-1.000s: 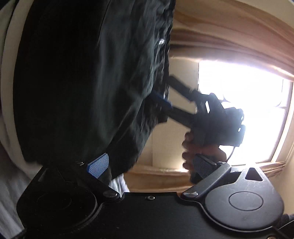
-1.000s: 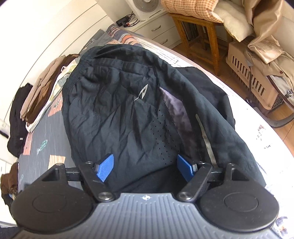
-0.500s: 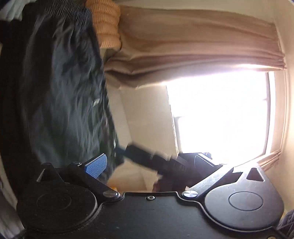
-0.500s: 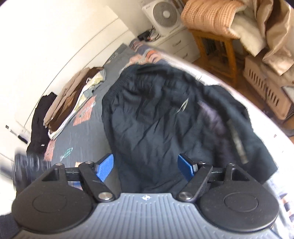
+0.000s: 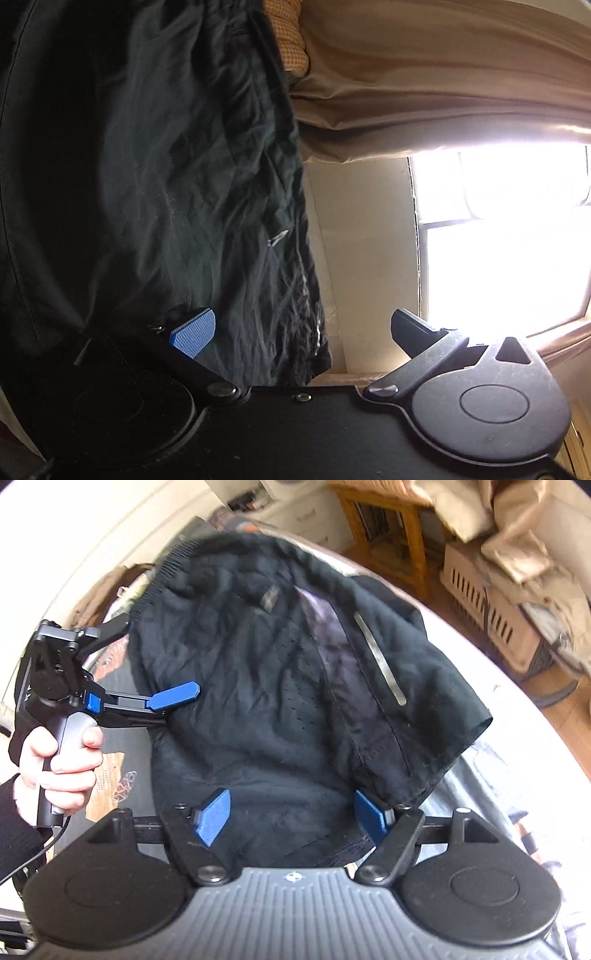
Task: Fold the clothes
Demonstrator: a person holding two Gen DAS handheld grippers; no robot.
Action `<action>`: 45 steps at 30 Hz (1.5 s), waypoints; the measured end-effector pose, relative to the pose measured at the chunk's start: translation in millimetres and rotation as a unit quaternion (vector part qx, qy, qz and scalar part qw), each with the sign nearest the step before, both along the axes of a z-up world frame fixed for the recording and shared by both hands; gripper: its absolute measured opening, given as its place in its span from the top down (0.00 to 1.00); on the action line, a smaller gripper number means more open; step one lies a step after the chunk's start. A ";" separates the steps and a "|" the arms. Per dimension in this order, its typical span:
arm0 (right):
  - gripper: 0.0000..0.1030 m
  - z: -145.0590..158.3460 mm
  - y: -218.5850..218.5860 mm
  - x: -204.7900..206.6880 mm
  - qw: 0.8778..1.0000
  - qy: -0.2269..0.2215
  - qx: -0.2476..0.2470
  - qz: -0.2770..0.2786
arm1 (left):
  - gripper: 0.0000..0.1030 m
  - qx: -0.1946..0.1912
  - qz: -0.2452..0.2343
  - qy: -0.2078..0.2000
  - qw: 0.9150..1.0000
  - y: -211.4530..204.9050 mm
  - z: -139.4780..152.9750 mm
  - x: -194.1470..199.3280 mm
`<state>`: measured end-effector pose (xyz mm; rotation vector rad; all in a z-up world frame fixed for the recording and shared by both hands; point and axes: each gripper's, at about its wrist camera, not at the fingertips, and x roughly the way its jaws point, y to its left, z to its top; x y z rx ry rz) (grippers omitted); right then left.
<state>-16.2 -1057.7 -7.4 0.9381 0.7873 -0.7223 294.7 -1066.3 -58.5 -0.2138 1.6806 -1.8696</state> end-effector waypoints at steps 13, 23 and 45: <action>0.26 89.1 51.3 7.4 0.997 0.038 -0.055 -0.026 | 0.00 -0.019 -0.022 -0.412 0.911 80.4 154.3 -29.9; 0.26 152.6 86.7 7.7 0.996 0.038 -0.077 -0.022 | 0.00 0.007 0.024 -0.546 0.837 133.6 232.7 -63.3; 0.25 198.0 131.6 21.1 0.994 0.073 -0.068 0.038 | 0.00 0.104 0.036 -0.581 0.806 197.8 262.1 -77.0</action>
